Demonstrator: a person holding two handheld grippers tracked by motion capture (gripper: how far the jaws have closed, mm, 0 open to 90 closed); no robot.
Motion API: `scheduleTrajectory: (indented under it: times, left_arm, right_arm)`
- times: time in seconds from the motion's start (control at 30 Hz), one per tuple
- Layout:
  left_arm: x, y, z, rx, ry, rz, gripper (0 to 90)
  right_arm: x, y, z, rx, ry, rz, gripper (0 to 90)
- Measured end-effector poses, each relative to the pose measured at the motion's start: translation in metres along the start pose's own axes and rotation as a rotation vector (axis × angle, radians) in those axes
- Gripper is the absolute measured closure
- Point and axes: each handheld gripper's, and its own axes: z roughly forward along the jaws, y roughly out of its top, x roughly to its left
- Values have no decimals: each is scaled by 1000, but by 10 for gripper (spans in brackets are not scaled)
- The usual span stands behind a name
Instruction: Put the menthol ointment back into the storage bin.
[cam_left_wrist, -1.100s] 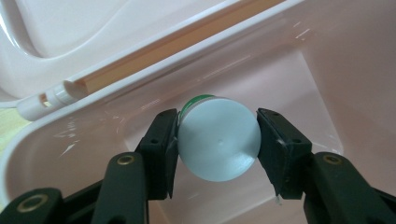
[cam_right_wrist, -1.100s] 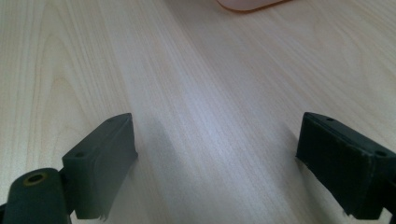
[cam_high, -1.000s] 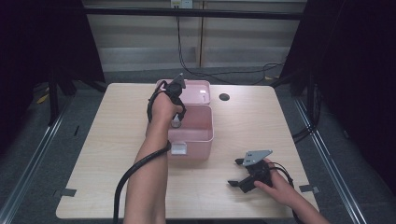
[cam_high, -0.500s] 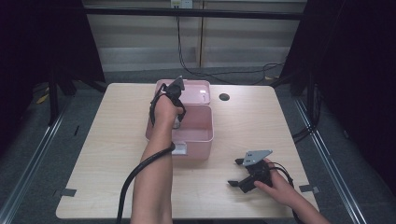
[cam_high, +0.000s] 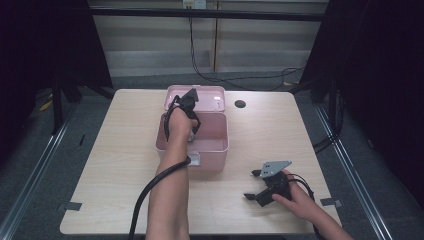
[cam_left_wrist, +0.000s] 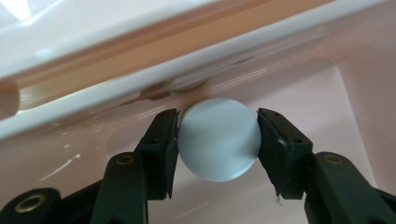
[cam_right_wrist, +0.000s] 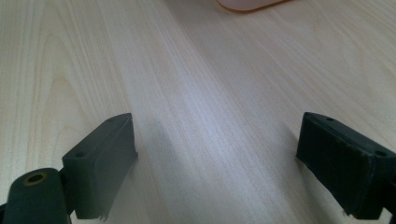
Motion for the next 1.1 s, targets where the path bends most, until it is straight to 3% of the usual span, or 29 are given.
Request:
scheduleTrajectory:
  times: [0.27, 0.63, 0.87, 1.1]
  left_arm:
    - [-1, 0, 6, -9, -4, -9, 493]
    - [-2, -1, 3, -8, 1, 6, 479]
    - [-2, -1, 1, -15, -5, -14, 468]
    - [-3, -1, -2, -18, -8, -5, 438]
  right_arm:
    - [0, 0, 0, 1, -1, 1, 110]
    - [0, 0, 0, 2, -1, 1, 109]
    - [0, 0, 0, 0, 1, 2, 109]
    - [0, 0, 0, 0, 0, 0, 109]
